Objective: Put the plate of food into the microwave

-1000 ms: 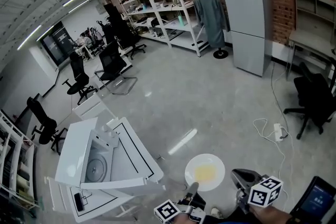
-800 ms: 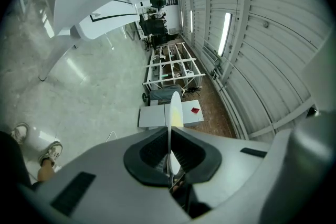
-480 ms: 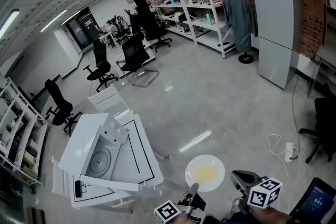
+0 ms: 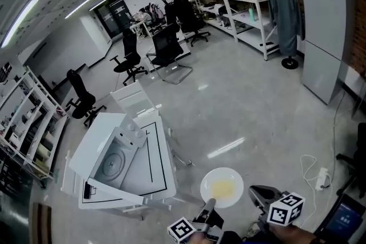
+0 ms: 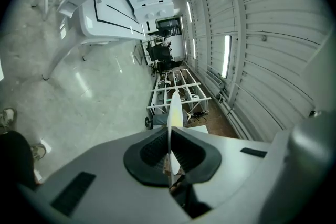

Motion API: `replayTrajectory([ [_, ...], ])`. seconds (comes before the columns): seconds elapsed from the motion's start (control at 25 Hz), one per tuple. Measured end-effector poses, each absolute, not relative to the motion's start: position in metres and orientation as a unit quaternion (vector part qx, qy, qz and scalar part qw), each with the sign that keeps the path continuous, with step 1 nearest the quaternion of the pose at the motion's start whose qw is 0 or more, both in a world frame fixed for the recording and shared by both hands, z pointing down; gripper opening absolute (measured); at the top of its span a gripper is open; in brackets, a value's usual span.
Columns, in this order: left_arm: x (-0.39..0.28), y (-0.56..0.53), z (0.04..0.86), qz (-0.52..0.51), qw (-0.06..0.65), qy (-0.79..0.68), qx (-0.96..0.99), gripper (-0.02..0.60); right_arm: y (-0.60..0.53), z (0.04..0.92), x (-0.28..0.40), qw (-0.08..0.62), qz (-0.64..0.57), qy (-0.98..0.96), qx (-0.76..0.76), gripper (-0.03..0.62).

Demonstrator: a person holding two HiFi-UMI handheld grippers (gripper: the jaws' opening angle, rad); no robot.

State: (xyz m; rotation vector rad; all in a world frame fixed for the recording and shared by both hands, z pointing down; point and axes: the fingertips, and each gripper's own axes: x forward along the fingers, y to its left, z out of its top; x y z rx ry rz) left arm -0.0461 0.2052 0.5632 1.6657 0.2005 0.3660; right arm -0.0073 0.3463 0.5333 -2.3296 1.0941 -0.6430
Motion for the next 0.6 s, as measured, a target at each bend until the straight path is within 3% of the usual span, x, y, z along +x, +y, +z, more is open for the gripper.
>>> replayTrajectory([
  [0.6,0.020,0.175,0.575,0.119,0.667,0.036,0.735,0.015,0.309,0.547,0.069,0.223,-0.267,0.447,-0.824,0.002],
])
